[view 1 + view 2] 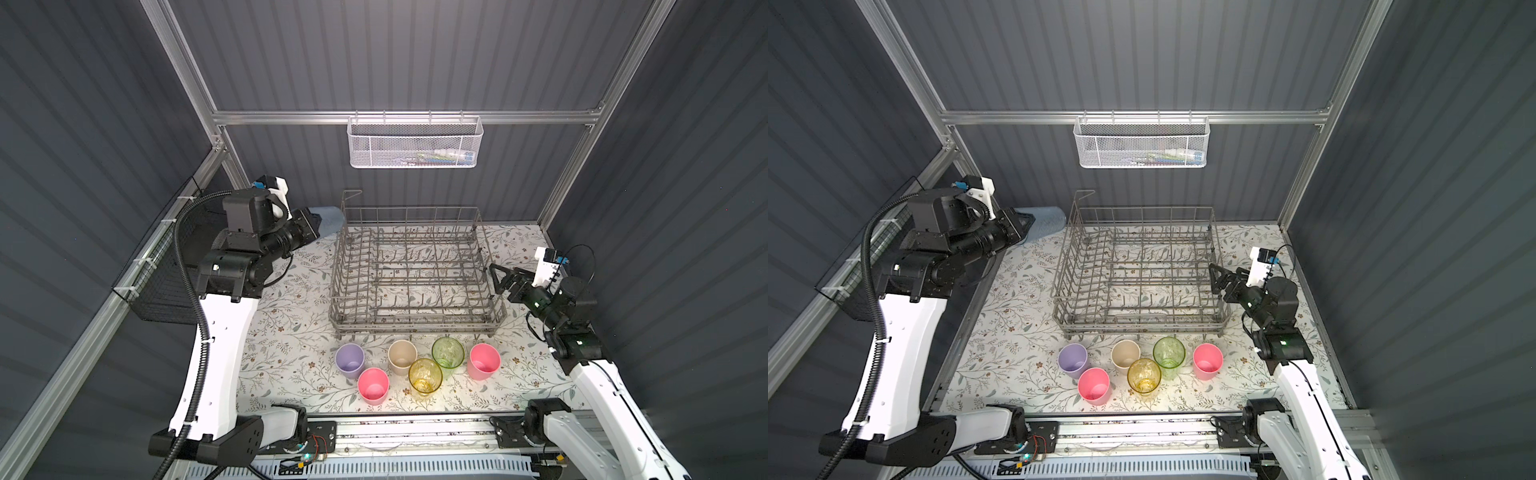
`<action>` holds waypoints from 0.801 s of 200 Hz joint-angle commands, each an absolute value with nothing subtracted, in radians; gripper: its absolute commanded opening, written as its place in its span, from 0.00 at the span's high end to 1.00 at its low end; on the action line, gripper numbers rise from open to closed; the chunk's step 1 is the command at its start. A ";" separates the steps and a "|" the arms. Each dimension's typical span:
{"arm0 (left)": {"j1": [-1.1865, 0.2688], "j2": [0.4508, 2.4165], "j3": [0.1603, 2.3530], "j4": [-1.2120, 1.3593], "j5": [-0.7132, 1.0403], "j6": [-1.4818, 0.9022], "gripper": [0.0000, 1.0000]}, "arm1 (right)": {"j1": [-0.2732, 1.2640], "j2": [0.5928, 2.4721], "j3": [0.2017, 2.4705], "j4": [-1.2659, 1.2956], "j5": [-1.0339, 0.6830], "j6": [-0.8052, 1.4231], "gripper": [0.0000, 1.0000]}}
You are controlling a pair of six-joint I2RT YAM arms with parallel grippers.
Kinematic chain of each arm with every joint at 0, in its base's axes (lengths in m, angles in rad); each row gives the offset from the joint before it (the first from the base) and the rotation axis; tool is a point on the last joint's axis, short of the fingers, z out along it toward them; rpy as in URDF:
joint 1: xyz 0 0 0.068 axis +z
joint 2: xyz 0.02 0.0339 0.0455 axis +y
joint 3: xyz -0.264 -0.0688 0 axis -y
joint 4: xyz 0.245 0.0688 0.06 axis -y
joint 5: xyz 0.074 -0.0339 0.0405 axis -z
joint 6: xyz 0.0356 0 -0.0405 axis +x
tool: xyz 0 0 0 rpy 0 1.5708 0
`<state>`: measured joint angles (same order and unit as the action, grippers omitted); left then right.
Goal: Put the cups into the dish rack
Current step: 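Carry the blue cup over the rack while the right gripper reaches toward it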
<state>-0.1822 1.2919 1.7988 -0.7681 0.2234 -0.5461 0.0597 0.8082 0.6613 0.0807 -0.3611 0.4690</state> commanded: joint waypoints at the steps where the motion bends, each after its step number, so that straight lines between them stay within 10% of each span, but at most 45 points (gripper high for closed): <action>1: -0.189 1.310 1.765 -0.516 0.408 -0.587 1.00 | 0.063 0.843 0.686 0.162 -0.491 0.554 0.01; 160: -0.497 1.542 1.379 0.403 0.862 -0.887 1.00 | 0.144 1.139 0.797 0.636 -0.836 0.957 0.01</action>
<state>-0.4686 1.5372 1.4101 0.2165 0.7925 -0.8455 0.1390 1.1069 0.7937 0.4774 -0.7792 0.8539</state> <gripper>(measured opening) 0.071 0.988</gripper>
